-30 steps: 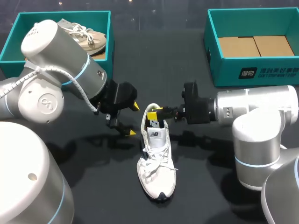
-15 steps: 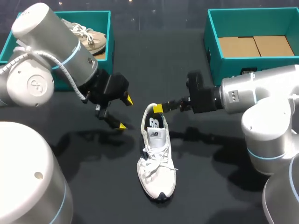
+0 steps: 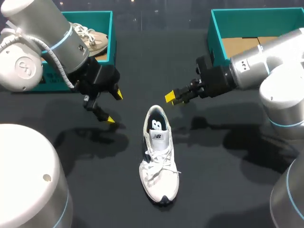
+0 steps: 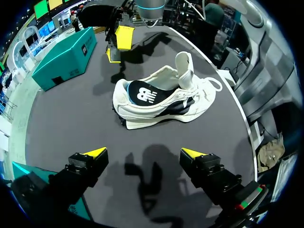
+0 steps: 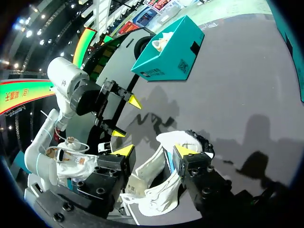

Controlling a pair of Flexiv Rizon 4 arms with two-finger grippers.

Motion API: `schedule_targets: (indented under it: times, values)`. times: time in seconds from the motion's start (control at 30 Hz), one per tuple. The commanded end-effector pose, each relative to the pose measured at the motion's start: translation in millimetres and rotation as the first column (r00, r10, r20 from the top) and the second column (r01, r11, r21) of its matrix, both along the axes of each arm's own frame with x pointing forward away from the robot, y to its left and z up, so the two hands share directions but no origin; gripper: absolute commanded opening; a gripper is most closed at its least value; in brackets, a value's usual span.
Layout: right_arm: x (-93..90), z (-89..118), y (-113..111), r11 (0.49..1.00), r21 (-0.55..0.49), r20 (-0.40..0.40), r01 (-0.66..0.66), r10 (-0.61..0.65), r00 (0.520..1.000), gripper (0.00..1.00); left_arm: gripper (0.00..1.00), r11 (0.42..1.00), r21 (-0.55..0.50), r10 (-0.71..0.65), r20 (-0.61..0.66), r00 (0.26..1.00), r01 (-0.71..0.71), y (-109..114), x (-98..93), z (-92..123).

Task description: Take the shoe out of the shoebox, open the shoe tongue, remove and reinsert the insole, then place the shoe into the shoebox

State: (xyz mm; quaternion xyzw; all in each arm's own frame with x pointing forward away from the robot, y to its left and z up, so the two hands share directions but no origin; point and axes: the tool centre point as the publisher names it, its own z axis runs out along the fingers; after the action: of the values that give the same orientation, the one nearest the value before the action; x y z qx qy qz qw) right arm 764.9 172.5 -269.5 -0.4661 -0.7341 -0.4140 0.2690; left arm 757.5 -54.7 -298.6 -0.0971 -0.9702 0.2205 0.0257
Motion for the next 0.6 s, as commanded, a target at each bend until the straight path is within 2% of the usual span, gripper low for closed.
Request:
schedule_targets:
  times: [0.03, 0.07, 0.13, 0.2, 0.37, 0.4, 0.53, 0.6]
  values:
    - [-1.7, 14.3, -0.1, 0.939, -0.241, -0.222, -0.244, 0.191, 0.956, 0.63, 1.00, 0.999, 0.012, -0.037, -0.032, 0.999, 0.037, 12.2, 7.8, 14.1]
    - [-2.4, 16.8, -1.3, 0.934, -0.268, -0.237, -0.237, 0.174, 0.956, 0.62, 1.00, 0.999, 0.020, -0.041, -0.027, 0.999, 0.042, 15.6, 9.5, 15.9]
    - [-3.7, 22.0, -4.0, 0.926, -0.309, -0.251, -0.217, 0.140, 0.958, 0.48, 1.00, 0.998, 0.029, -0.052, -0.032, 0.998, 0.053, 24.1, 14.3, 20.0]
    - [-5.7, 27.1, -5.8, 0.914, -0.362, -0.259, -0.183, 0.090, 0.962, 0.44, 1.00, 0.998, 0.038, -0.054, -0.031, 0.998, 0.055, 32.4, 19.3, 23.3]
    - [-8.6, 30.1, -3.5, 0.885, -0.448, -0.280, -0.131, 0.001, 0.960, 0.13, 1.00, 0.996, 0.052, -0.070, -0.037, 0.997, 0.072, 52.1, 30.0, 32.5]
    - [-10.1, 30.3, -1.6, 0.874, -0.471, -0.287, -0.117, -0.026, 0.958, 0.02, 1.00, 0.995, 0.059, -0.078, -0.037, 0.996, 0.080, 57.7, 34.0, 34.8]
    - [-15.7, 34.6, 6.9, 0.839, -0.540, -0.295, -0.065, -0.117, 0.948, 0.00, 1.00, 0.988, 0.087, -0.127, -0.043, 0.991, 0.130, 75.4, 48.4, 44.8]
    - [-18.7, 37.8, 9.4, 0.803, -0.596, -0.298, -0.013, -0.205, 0.932, 0.00, 1.00, 0.988, 0.087, -0.127, -0.043, 0.991, 0.130, 75.4, 48.4, 44.8]
